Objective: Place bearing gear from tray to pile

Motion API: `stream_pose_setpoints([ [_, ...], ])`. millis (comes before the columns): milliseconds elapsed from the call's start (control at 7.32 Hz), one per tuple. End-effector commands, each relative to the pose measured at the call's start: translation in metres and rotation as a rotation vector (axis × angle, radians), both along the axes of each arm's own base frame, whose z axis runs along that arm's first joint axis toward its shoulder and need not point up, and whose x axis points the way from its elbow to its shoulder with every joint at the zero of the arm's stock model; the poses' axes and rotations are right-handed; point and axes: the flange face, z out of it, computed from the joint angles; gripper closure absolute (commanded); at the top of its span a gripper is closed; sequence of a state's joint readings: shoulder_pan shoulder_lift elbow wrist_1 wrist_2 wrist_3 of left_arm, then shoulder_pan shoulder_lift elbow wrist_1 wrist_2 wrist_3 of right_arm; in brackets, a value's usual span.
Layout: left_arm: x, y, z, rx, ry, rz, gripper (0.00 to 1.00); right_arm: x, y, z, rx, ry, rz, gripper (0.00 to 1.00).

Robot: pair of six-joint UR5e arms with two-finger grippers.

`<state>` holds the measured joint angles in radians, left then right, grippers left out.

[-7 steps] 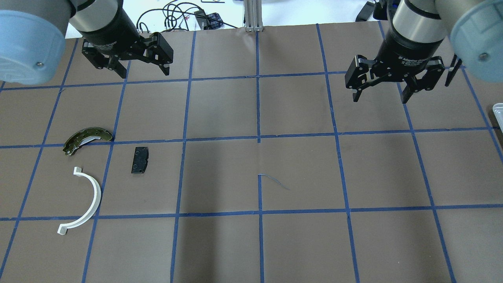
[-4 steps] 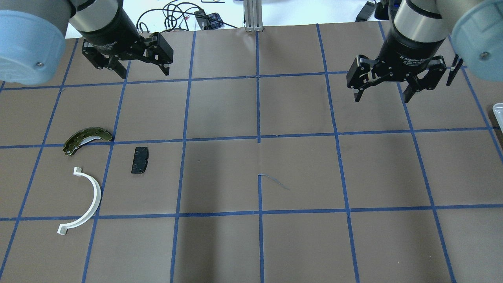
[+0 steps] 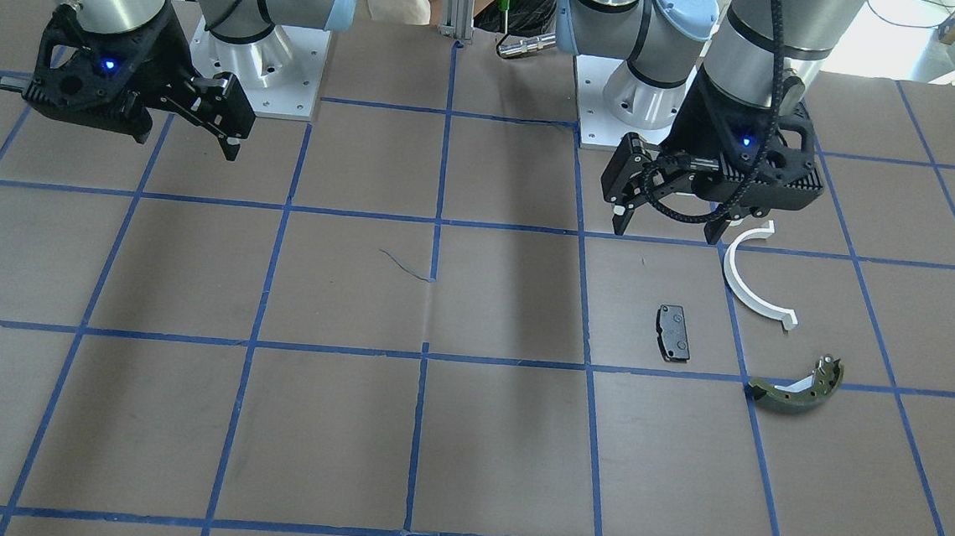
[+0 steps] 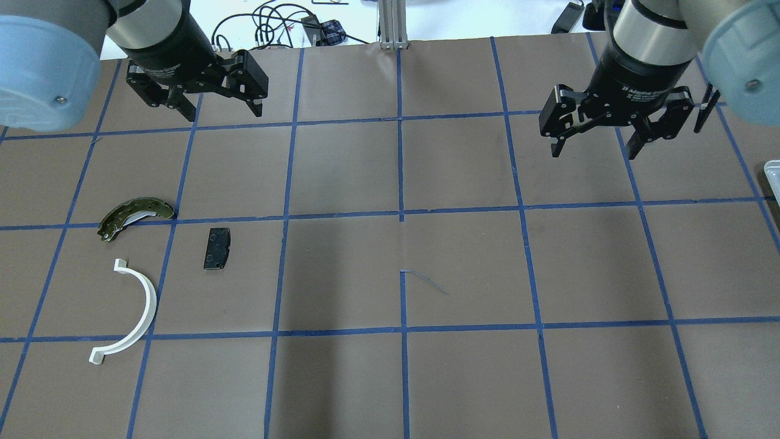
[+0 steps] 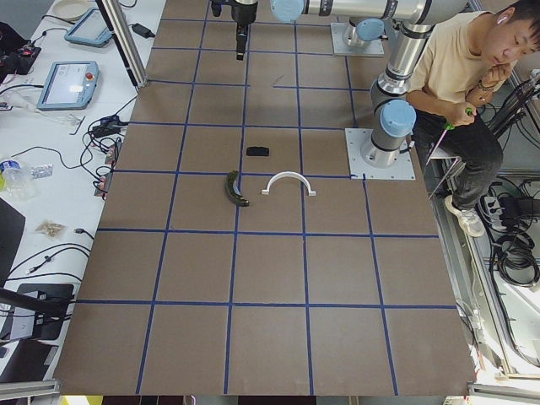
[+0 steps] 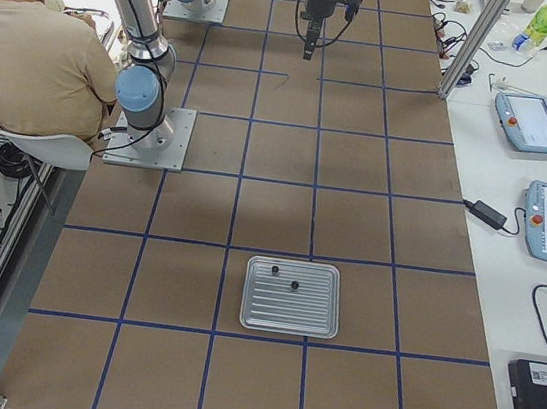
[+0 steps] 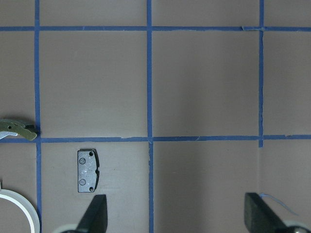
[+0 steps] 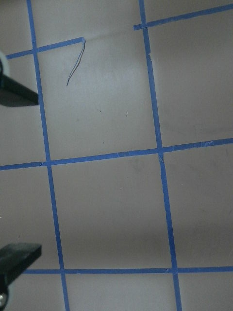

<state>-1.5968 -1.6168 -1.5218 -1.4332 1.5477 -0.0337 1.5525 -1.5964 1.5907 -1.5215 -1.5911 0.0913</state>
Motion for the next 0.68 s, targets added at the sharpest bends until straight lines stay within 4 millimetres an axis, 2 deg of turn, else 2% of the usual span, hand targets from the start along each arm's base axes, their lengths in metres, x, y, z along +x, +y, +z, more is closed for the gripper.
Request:
stream_pose_setpoints([
  [0,0.000,0.000,0.000,-0.001,0.000,0.000,0.00,-0.008,-0.004,0.001,-0.008,0.000,0.054,0.00],
  [137,0.000,0.000,-0.001,0.003,0.000,0.000,0.00,-0.024,-0.008,0.001,-0.010,-0.001,0.067,0.00],
  [273,0.001,0.000,0.000,0.000,0.000,0.001,0.00,-0.059,-0.015,0.001,-0.012,-0.003,0.115,0.00],
  [410,0.000,0.000,-0.001,0.003,0.000,0.000,0.00,-0.110,-0.019,0.000,-0.005,-0.012,0.147,0.00],
  [546,0.000,0.000,-0.001,0.003,0.000,0.000,0.00,-0.152,-0.020,-0.002,-0.007,-0.019,0.179,0.00],
])
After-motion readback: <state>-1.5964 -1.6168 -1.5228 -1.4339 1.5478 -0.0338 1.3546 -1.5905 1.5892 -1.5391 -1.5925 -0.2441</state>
